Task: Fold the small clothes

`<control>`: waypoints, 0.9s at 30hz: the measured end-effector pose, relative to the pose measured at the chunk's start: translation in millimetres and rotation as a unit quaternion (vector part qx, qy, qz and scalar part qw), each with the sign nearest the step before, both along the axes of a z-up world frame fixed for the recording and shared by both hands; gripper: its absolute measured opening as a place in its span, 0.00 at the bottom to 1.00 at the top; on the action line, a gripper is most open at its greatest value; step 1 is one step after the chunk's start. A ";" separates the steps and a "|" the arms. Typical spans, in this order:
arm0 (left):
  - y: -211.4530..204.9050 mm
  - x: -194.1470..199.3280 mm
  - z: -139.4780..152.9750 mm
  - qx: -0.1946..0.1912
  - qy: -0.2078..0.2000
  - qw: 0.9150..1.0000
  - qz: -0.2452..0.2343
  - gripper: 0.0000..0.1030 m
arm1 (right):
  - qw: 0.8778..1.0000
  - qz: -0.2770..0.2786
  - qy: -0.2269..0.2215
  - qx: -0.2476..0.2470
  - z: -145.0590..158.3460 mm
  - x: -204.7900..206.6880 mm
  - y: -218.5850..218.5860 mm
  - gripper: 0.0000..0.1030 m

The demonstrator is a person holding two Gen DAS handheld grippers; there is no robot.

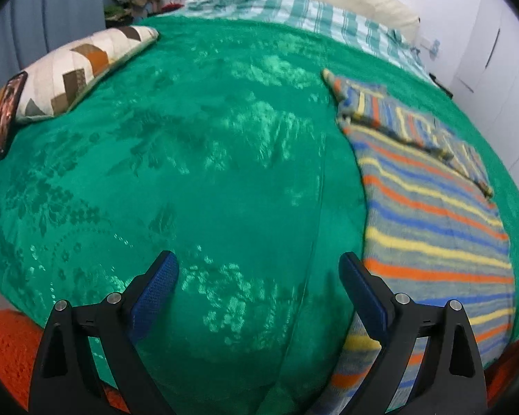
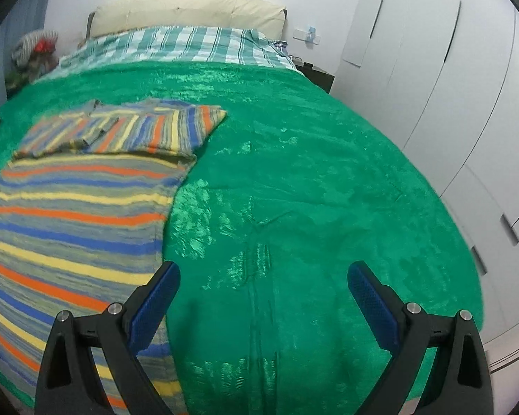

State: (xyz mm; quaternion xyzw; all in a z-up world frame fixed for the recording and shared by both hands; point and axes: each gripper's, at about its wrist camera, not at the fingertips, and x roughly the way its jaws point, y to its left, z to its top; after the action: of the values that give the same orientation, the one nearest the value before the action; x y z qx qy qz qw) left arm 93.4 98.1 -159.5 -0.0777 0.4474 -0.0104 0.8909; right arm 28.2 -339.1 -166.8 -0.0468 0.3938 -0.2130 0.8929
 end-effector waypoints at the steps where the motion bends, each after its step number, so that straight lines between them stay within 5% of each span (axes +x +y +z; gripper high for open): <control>1: 0.4 0.2 -0.8 0.001 0.001 1.000 0.003 0.92 | 1.000 0.000 0.005 -0.005 -1.3 0.6 0.6 0.94; 27: -11.2 -4.6 -20.2 0.051 0.019 0.998 -0.021 0.95 | 1.000 -0.009 0.021 0.000 -8.0 2.3 -7.9 0.94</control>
State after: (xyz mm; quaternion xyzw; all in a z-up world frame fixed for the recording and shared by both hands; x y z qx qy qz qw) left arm 88.8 86.9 -179.7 -0.0226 0.4657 -0.0048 0.8846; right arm 30.5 -347.1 -174.8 -0.0481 0.4132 -0.2198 0.8824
